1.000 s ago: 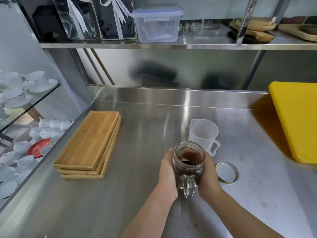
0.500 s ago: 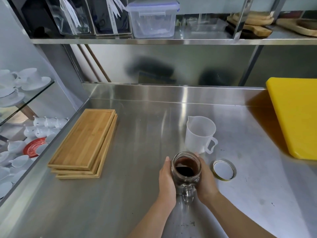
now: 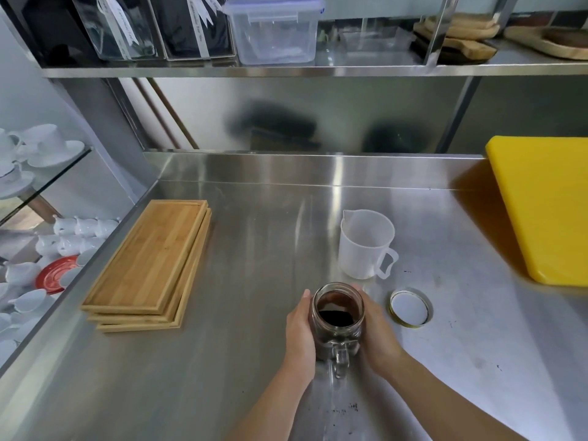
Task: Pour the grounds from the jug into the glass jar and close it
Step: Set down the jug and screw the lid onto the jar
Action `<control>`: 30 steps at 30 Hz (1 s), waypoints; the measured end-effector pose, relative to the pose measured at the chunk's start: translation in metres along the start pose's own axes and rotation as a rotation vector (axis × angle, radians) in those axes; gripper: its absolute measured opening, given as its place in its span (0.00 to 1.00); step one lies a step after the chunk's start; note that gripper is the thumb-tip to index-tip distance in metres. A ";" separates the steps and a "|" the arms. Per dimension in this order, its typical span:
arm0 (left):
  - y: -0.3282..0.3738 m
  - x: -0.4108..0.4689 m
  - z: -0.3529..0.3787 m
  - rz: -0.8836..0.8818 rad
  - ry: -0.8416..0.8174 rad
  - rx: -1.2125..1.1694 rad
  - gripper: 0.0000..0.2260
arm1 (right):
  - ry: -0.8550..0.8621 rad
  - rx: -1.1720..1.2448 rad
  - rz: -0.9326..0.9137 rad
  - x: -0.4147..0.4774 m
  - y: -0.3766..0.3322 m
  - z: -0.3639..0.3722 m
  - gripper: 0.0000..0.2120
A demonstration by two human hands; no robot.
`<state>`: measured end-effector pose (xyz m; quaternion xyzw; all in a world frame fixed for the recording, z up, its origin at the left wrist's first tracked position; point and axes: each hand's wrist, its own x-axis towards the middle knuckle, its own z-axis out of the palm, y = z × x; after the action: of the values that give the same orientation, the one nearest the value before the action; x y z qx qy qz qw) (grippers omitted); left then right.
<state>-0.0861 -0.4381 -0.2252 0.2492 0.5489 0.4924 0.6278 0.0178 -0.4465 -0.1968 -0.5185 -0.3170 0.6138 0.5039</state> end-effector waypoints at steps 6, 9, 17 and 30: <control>0.006 0.003 -0.006 0.041 -0.065 0.015 0.22 | 0.112 -0.556 -0.221 0.015 -0.014 -0.037 0.06; 0.008 0.004 -0.003 0.032 -0.073 -0.005 0.29 | 0.169 -1.038 -0.271 0.027 -0.017 -0.062 0.08; 0.005 0.007 -0.005 -0.005 -0.105 0.002 0.34 | 0.156 -1.593 0.011 0.034 -0.013 -0.100 0.32; -0.014 0.019 -0.010 -0.142 -0.089 -0.044 0.43 | -0.094 -1.213 -0.136 0.024 -0.043 -0.078 0.29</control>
<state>-0.0920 -0.4291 -0.2477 0.2176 0.5259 0.4470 0.6901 0.1063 -0.4217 -0.1854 -0.6639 -0.6644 0.3126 0.1422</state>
